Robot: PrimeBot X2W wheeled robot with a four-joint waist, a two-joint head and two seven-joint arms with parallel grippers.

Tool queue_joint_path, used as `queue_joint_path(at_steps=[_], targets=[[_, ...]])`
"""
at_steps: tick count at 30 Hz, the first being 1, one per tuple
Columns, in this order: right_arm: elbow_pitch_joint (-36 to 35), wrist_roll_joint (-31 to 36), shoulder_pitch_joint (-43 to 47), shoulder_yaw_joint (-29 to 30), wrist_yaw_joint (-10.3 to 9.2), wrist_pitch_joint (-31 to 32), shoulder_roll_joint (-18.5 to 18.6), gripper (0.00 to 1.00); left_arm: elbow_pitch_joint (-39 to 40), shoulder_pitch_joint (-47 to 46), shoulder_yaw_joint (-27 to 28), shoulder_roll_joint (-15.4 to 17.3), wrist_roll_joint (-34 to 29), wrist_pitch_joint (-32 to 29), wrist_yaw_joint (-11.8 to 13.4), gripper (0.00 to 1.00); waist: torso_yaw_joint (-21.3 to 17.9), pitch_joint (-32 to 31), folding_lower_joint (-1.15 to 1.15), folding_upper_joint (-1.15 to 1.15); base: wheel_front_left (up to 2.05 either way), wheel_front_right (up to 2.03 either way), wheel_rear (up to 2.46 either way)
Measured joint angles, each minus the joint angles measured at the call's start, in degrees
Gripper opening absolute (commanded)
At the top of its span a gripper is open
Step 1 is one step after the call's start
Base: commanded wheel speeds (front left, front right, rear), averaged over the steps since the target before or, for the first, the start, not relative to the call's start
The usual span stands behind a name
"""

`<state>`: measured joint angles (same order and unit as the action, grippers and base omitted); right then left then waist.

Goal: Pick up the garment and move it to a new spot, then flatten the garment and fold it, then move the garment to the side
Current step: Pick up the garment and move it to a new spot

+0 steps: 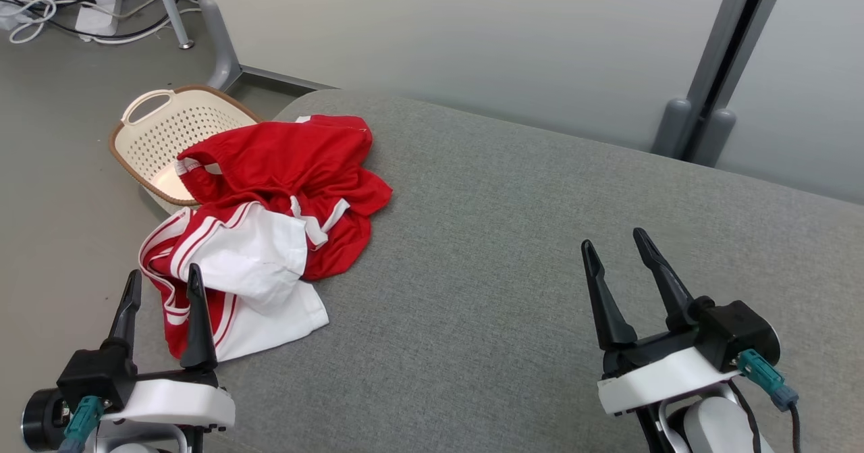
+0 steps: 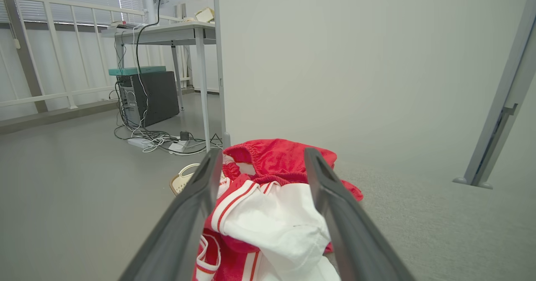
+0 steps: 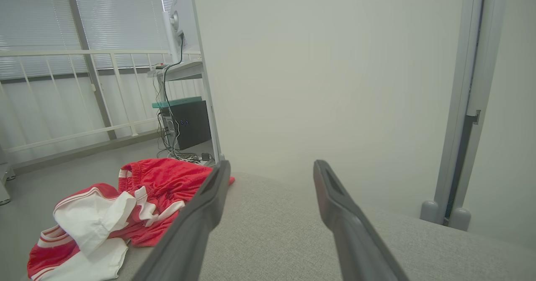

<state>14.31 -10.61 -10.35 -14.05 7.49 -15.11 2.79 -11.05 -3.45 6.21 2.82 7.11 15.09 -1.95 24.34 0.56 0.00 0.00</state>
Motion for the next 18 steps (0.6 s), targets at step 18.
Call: queue_joint_path(at_steps=[18], targets=[[2.10,0.19,-1.97,-1.41,0.00,-0.01,0.02,1.00,-0.12,-7.12,2.53,3.75,6.90,-10.27,-1.86,1.00,-1.15,2.20,0.00,0.00,0.00,0.00,0.00]])
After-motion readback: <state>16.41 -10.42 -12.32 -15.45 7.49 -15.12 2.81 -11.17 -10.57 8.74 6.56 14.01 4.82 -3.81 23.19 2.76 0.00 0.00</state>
